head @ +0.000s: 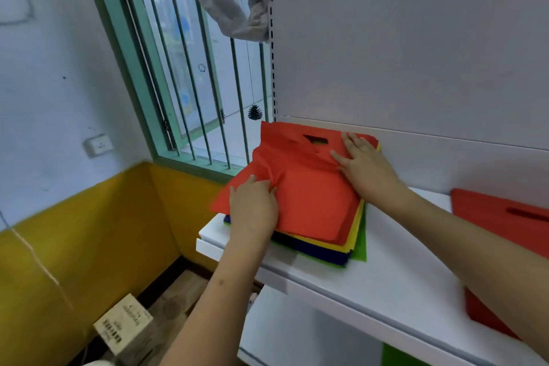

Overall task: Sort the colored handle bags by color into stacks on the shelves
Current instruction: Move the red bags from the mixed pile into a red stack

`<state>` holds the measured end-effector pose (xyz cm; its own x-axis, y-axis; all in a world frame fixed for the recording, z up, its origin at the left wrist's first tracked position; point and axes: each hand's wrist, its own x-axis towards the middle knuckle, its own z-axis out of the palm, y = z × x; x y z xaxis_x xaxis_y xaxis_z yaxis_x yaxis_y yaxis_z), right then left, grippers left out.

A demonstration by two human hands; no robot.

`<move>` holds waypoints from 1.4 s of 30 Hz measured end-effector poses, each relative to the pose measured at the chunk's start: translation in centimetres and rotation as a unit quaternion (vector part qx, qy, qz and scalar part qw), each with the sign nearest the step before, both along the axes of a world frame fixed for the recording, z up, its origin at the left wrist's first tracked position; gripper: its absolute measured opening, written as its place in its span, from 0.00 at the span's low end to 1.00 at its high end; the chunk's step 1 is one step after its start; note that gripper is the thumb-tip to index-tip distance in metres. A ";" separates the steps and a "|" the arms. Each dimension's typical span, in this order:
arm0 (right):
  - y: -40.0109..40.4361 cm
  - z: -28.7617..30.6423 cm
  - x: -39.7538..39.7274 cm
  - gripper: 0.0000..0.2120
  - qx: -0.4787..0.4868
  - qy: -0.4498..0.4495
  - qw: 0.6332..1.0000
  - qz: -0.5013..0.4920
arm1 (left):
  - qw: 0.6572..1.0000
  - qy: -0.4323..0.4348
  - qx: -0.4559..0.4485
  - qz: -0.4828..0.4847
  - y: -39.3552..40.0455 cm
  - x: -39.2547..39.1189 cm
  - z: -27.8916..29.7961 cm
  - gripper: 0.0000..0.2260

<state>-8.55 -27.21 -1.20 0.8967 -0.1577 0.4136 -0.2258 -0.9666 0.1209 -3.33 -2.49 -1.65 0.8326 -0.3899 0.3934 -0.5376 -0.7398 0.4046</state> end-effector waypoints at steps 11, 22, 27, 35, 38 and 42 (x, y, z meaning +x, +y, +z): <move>-8.4 4.4 -18.1 0.12 0.212 -0.107 0.962 -0.134 | 0.770 0.455 -0.332 -0.301 -10.5 -8.2 6.2 0.14; -17.3 -0.5 -32.5 0.20 0.262 -0.031 0.910 -0.319 | 0.893 0.303 0.036 -0.332 -18.8 -21.5 -1.9 0.32; -19.8 -4.0 -32.0 0.29 0.291 0.019 0.849 -0.440 | 0.897 0.207 0.164 -0.353 -18.6 -24.1 -3.5 0.44; -19.6 -3.6 -28.7 0.16 0.289 0.003 0.816 -0.501 | 0.877 0.203 0.226 -0.373 -18.1 -23.3 -2.8 0.45; -19.1 -3.5 -27.9 0.15 0.279 0.006 0.811 -0.515 | 0.867 0.202 0.247 -0.383 -17.6 -22.4 -2.5 0.49; -17.2 -1.1 -24.0 0.20 0.217 -0.062 0.866 -0.447 | 0.908 0.204 0.093 -0.354 -15.9 -20.1 0.0 0.42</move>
